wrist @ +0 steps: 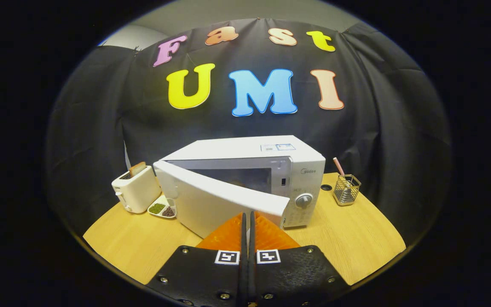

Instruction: Open the microwave, put the food inside, and close the microwave door.

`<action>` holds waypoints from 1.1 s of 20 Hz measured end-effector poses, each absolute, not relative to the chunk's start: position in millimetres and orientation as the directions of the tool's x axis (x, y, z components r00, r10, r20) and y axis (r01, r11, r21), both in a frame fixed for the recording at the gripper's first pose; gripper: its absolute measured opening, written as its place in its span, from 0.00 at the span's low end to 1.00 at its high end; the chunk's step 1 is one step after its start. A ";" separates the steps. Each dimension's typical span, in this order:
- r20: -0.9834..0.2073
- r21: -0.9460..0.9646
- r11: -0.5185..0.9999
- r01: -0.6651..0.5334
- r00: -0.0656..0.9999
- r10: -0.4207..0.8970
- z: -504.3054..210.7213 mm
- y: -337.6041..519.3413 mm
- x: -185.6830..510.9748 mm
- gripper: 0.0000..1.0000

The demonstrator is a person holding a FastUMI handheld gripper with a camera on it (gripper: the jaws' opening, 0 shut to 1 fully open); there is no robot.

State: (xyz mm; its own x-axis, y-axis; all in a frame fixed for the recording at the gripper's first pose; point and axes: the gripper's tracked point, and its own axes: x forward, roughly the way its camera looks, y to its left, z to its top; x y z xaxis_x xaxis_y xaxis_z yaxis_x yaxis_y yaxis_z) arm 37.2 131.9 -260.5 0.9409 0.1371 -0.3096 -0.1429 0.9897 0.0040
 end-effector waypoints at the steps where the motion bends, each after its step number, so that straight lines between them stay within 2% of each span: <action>1: -0.309 -0.001 0.990 -0.143 0.941 0.136 -261.8 129.8 49.9 0.01; 9: -0.305 0.032 0.995 -0.090 0.948 0.095 -266.5 119.7 140.8 0.01; 22: -0.292 -0.003 0.989 -0.145 0.946 0.137 -268.9 115.4 154.7 0.00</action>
